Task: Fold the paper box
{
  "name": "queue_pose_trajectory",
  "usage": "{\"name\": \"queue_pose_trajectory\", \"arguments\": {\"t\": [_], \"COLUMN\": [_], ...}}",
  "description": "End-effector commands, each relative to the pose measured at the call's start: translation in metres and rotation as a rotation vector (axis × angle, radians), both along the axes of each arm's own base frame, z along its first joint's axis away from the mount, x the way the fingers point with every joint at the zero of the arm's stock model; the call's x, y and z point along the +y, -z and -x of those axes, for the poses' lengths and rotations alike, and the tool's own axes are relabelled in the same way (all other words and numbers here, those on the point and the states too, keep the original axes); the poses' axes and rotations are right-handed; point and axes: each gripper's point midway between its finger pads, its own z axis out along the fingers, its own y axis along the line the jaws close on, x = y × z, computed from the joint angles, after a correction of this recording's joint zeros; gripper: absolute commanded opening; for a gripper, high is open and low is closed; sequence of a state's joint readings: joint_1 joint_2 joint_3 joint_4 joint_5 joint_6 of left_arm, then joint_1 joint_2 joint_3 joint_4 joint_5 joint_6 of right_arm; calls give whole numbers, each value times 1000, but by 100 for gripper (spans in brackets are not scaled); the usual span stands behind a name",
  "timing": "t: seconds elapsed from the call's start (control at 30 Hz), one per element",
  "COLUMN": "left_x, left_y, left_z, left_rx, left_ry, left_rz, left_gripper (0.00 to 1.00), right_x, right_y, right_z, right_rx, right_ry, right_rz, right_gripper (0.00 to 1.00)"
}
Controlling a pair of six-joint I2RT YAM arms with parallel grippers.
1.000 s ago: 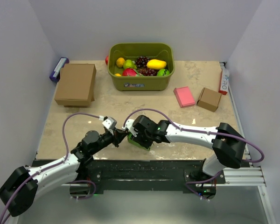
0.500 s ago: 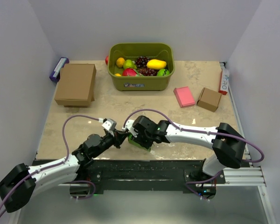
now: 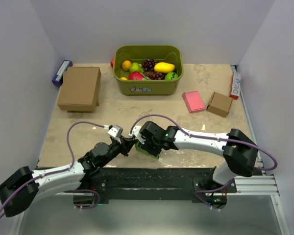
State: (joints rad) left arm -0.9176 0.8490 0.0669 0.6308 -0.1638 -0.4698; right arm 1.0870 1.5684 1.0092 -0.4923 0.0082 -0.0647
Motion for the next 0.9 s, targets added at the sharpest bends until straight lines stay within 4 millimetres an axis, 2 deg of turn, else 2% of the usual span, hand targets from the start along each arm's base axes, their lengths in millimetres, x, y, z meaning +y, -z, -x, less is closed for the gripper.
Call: {"name": "queue_pose_trajectory", "arguments": {"t": [0.0, 0.13, 0.17, 0.87], "left_x": [12, 14, 18, 34], "left_y": [19, 25, 36, 79], "left_z": [2, 3, 7, 21], "left_rx": [28, 32, 47, 138], "left_ry": [-42, -46, -43, -117], "left_rz": [-26, -32, -53, -134], "left_gripper": [0, 0, 0, 0], "right_x": [12, 12, 12, 12], "right_y": [-12, -12, -11, -13], "right_z": [-7, -6, -7, -7], "right_rx": [-30, -29, -28, -31], "right_ry": [-12, -13, -13, -14], "right_rz": [-52, -53, -52, -55], "right_gripper": [22, 22, 22, 22]}}
